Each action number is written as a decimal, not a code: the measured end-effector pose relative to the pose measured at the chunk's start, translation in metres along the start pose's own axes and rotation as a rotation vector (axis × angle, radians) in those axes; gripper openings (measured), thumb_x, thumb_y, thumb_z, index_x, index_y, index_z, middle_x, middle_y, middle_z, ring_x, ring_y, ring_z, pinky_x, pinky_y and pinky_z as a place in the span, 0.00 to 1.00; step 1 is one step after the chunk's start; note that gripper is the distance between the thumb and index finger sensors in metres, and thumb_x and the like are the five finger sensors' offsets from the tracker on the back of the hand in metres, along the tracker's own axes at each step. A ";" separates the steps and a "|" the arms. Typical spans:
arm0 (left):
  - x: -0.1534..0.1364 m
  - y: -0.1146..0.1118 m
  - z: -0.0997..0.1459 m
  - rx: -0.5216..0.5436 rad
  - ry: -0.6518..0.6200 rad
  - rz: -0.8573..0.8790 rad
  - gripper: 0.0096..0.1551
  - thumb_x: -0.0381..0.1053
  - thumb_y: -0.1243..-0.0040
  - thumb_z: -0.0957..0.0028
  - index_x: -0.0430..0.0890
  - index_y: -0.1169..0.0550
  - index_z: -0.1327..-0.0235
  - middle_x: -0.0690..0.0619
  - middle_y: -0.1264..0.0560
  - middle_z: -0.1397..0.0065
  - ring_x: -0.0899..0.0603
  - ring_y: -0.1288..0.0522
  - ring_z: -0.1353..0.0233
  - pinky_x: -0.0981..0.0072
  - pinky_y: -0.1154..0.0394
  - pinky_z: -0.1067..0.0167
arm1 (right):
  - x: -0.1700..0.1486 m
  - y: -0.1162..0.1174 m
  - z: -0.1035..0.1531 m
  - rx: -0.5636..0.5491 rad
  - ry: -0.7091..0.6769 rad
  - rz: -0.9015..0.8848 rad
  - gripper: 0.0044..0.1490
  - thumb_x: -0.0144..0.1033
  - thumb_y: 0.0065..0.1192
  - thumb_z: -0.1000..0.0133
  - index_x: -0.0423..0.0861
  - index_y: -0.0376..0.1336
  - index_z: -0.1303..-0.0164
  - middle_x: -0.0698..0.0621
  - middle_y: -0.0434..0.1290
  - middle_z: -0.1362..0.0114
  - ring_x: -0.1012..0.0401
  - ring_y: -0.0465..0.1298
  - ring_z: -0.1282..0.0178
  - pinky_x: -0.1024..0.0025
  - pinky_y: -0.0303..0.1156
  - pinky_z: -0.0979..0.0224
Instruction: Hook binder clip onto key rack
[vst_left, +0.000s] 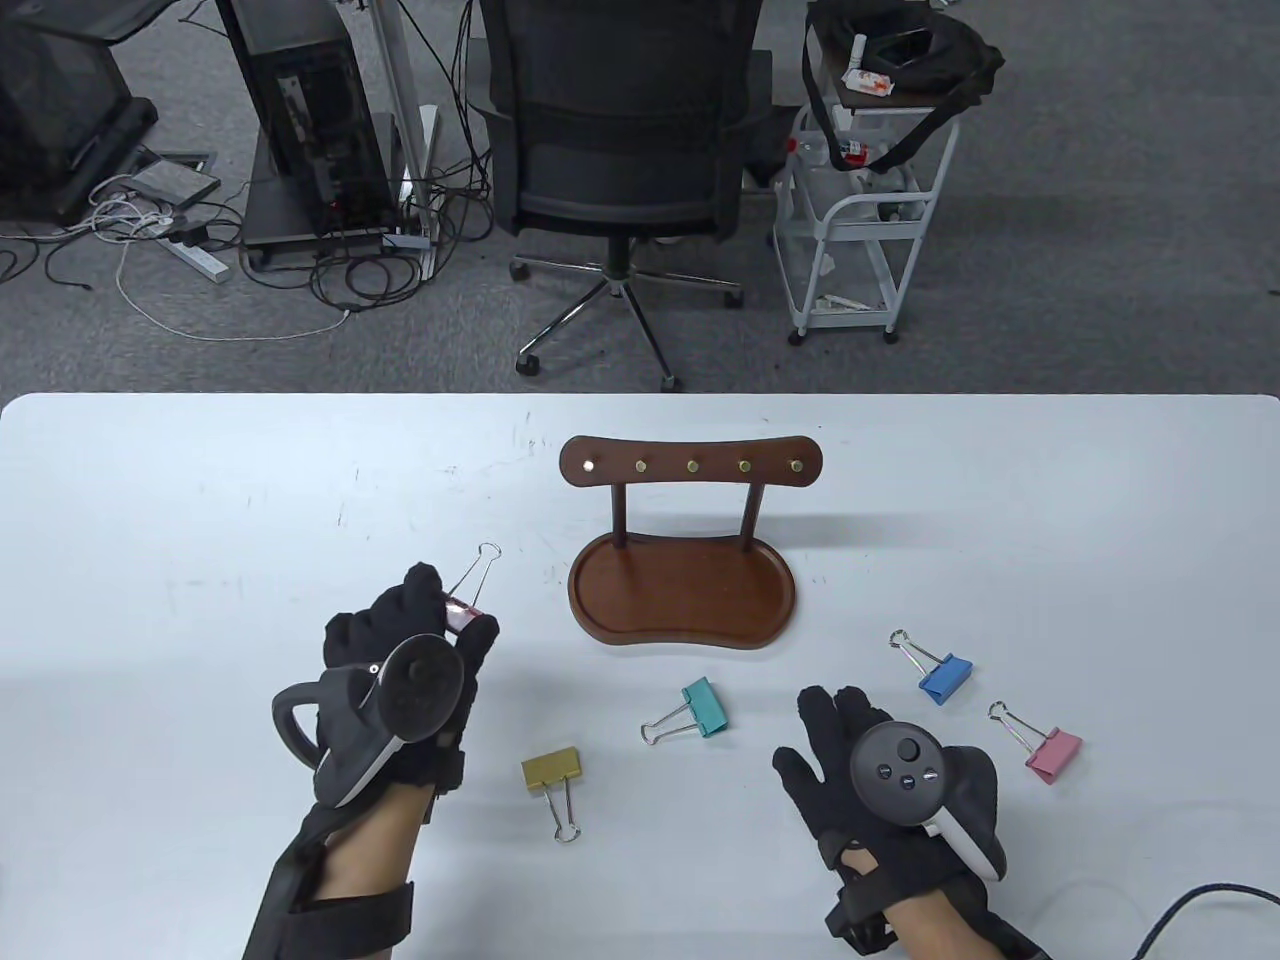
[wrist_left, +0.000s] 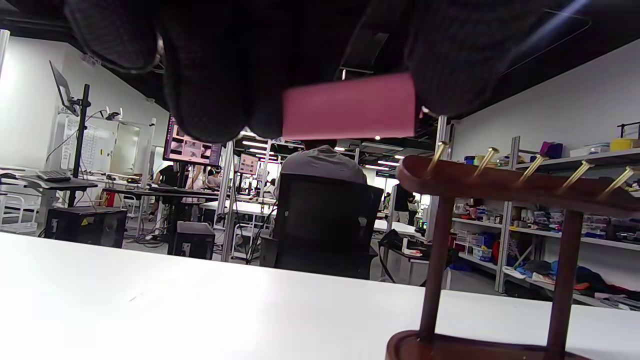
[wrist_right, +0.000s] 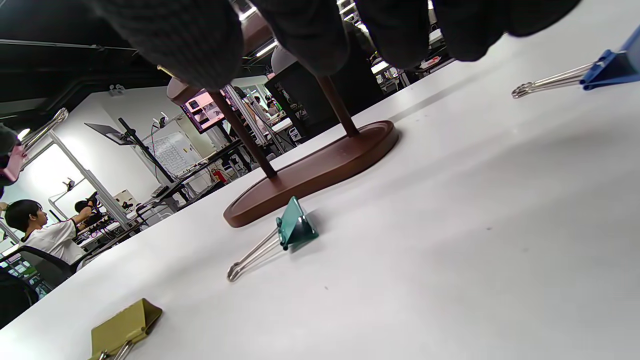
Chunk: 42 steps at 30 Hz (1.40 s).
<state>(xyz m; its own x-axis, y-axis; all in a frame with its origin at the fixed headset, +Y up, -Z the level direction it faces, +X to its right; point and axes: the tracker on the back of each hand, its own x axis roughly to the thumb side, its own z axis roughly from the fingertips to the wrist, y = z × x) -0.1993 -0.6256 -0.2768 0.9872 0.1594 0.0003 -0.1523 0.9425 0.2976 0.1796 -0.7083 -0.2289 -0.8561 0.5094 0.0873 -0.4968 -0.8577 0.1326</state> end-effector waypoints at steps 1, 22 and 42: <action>0.004 0.001 -0.002 0.003 0.001 0.001 0.48 0.66 0.33 0.44 0.31 0.25 0.24 0.34 0.21 0.31 0.27 0.19 0.37 0.24 0.33 0.33 | 0.000 0.000 0.000 0.000 -0.001 -0.001 0.49 0.53 0.56 0.37 0.35 0.53 0.13 0.22 0.53 0.15 0.23 0.55 0.23 0.27 0.53 0.29; 0.077 -0.013 -0.058 -0.006 0.033 -0.017 0.49 0.67 0.34 0.42 0.31 0.27 0.23 0.35 0.22 0.30 0.28 0.19 0.37 0.25 0.34 0.32 | -0.004 -0.005 0.003 -0.019 0.003 -0.024 0.49 0.53 0.56 0.37 0.35 0.53 0.13 0.22 0.53 0.15 0.23 0.55 0.23 0.27 0.53 0.29; 0.084 -0.036 -0.074 -0.067 0.078 -0.025 0.51 0.68 0.35 0.42 0.30 0.28 0.23 0.36 0.22 0.30 0.29 0.19 0.37 0.25 0.34 0.32 | -0.005 -0.006 0.004 -0.010 -0.003 -0.035 0.49 0.53 0.56 0.37 0.35 0.53 0.13 0.22 0.53 0.15 0.23 0.55 0.23 0.27 0.53 0.29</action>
<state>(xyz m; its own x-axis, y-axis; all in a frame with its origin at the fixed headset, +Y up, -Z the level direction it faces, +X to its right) -0.1149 -0.6242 -0.3582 0.9845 0.1555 -0.0811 -0.1331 0.9636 0.2317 0.1873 -0.7054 -0.2265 -0.8380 0.5389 0.0854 -0.5275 -0.8402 0.1254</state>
